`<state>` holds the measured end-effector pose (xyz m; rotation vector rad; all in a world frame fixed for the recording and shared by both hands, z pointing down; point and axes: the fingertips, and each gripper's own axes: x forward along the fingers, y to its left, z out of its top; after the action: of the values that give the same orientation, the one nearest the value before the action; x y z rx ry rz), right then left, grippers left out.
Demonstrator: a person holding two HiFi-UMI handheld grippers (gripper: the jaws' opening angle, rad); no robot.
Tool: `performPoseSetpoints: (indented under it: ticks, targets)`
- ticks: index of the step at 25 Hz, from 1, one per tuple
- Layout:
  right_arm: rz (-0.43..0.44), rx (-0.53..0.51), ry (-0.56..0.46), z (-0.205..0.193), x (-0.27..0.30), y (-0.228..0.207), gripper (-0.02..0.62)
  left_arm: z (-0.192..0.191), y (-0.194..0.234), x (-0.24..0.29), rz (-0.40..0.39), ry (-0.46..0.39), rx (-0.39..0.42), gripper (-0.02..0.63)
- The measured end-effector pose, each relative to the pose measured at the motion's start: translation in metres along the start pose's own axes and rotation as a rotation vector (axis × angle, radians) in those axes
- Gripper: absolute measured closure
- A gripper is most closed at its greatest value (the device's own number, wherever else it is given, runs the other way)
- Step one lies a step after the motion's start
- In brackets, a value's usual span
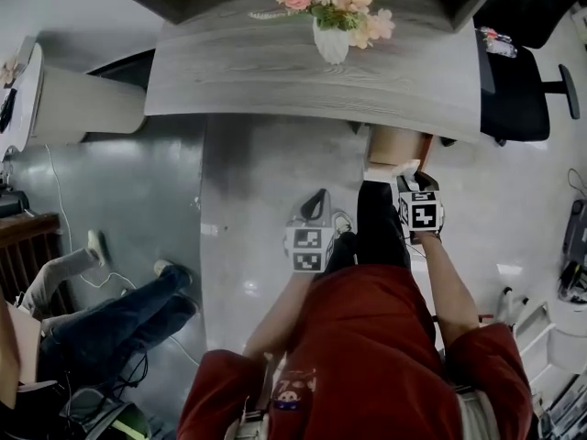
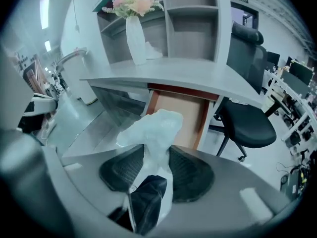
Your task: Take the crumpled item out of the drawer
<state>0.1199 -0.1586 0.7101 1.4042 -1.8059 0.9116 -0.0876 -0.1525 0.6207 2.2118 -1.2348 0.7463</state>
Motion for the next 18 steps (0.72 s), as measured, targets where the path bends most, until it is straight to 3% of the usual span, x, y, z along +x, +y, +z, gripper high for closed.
performPoseSetpoints:
  ticks: [13, 18]
  targets:
    - [0.001, 0.04, -0.166, 0.028, -0.107, 0.027, 0.433, 0.042, -0.003, -0.034, -0.02, -0.079, 0.026, 0.609]
    - [-0.007, 0.059, -0.284, 0.057, -0.145, 0.035, 0.433, 0.064, -0.007, -0.057, -0.013, -0.126, 0.088, 0.609]
